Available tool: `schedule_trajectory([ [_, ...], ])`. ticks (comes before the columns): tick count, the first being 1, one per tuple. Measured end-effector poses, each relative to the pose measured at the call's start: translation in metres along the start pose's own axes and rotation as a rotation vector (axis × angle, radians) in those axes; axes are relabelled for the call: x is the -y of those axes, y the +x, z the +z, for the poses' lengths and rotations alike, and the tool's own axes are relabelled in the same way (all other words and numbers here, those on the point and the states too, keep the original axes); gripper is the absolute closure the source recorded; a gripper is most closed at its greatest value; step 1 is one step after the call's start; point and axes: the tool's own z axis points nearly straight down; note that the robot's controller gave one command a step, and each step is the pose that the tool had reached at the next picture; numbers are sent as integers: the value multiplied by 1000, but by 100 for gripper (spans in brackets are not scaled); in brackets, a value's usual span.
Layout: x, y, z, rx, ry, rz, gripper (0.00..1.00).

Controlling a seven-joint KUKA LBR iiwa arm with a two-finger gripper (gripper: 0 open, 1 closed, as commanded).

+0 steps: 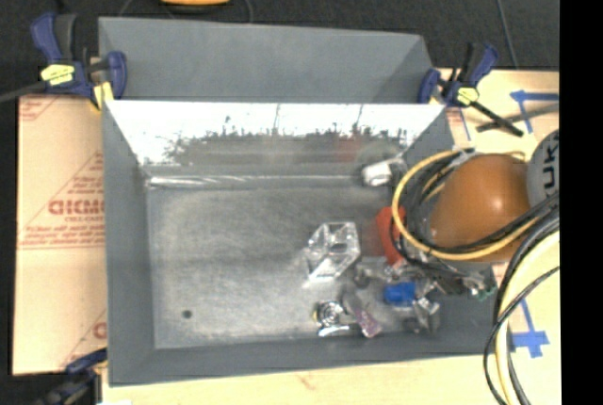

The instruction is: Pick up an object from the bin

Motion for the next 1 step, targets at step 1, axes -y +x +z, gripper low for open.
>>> schedule_trajectory([
  [1, -1, 1, 1, -2, -2, -1, 100],
])
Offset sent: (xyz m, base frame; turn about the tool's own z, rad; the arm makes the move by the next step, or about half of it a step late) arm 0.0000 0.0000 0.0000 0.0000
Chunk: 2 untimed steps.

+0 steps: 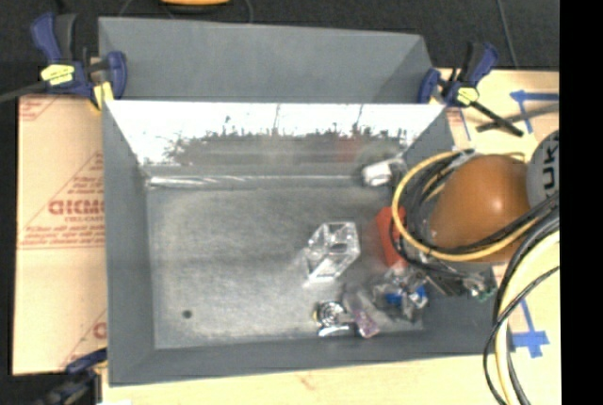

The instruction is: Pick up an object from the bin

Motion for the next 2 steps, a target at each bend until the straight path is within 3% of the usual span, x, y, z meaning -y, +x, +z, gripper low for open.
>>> schedule_trajectory([
  [1, 1, -1, -1, 2, 2, 0, 0],
  [2, 0, 0, 0, 0, 0, -1, 100],
])
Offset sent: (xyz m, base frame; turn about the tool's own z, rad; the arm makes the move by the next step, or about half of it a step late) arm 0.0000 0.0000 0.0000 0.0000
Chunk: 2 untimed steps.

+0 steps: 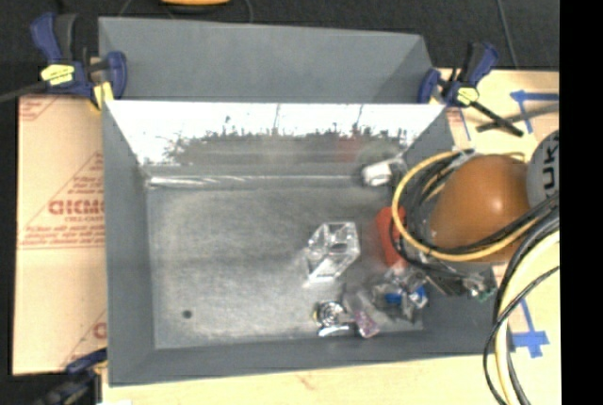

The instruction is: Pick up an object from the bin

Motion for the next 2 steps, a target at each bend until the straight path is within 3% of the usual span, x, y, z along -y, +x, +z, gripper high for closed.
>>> schedule_trajectory([
  [1, 1, -1, -1, 2, 2, 0, 0],
  [2, 0, 0, 0, 0, 0, 0, 100],
])
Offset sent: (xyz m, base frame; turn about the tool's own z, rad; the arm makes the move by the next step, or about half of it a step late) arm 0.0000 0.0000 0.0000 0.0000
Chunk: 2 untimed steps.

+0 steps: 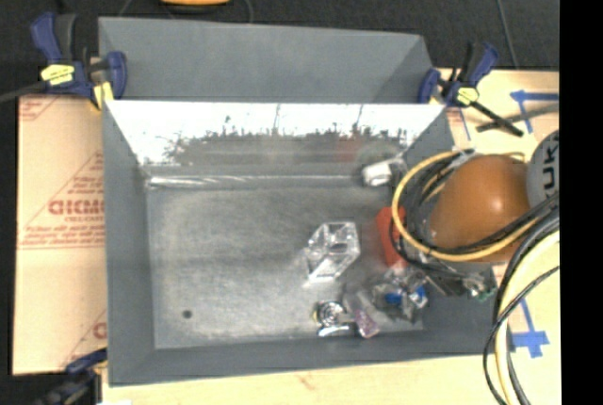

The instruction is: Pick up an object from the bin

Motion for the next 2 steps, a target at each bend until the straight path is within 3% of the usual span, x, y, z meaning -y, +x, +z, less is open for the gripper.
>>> schedule_trajectory([
  [1, 1, -1, 0, 2, 2, 0, 0],
  [2, 0, 0, 0, 0, 0, 0, 100],
])
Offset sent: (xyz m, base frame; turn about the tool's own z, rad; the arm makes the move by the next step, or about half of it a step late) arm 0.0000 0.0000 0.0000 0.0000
